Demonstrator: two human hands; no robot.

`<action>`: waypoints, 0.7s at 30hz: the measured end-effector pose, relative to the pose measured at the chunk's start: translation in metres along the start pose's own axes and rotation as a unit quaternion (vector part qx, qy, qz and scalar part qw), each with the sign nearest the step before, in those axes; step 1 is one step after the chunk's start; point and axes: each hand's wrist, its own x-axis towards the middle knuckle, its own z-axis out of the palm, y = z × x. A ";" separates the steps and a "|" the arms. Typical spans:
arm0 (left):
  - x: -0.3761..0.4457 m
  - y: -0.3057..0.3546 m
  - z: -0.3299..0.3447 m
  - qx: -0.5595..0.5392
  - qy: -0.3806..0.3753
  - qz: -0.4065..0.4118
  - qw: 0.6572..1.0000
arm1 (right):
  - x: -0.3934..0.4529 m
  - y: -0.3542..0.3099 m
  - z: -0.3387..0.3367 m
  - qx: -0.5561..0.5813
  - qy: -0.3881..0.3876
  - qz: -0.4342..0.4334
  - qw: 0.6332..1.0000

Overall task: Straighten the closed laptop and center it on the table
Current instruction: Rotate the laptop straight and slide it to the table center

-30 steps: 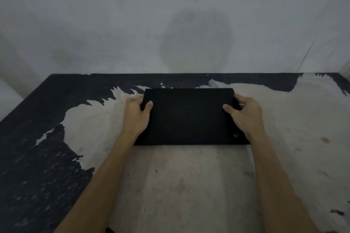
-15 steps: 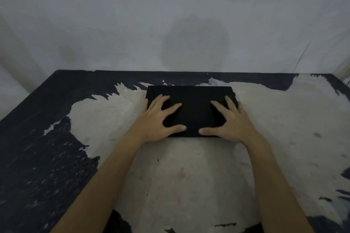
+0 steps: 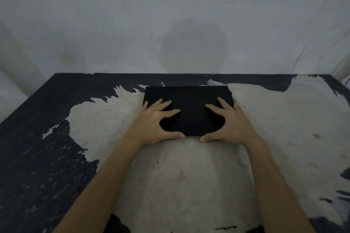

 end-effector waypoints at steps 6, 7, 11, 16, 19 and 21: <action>0.000 -0.004 0.000 0.004 0.048 0.026 0.998 | 0.005 0.000 0.003 -0.036 0.038 -0.041 0.998; -0.001 -0.004 0.001 0.003 0.061 0.029 0.998 | 0.005 0.001 0.003 -0.041 0.038 -0.043 0.998; -0.006 0.000 0.001 -0.003 0.084 0.031 0.996 | 0.004 -0.002 0.000 -0.047 0.033 -0.045 0.997; -0.009 0.006 -0.009 0.005 0.073 0.027 0.997 | 0.001 -0.011 -0.008 -0.028 -0.004 -0.041 0.999; -0.008 0.010 -0.019 0.007 0.116 0.038 0.992 | 0.002 -0.021 -0.016 0.042 0.021 -0.023 0.999; -0.005 0.012 -0.033 0.018 0.176 0.048 0.983 | 0.006 -0.031 -0.025 0.068 0.082 -0.046 0.993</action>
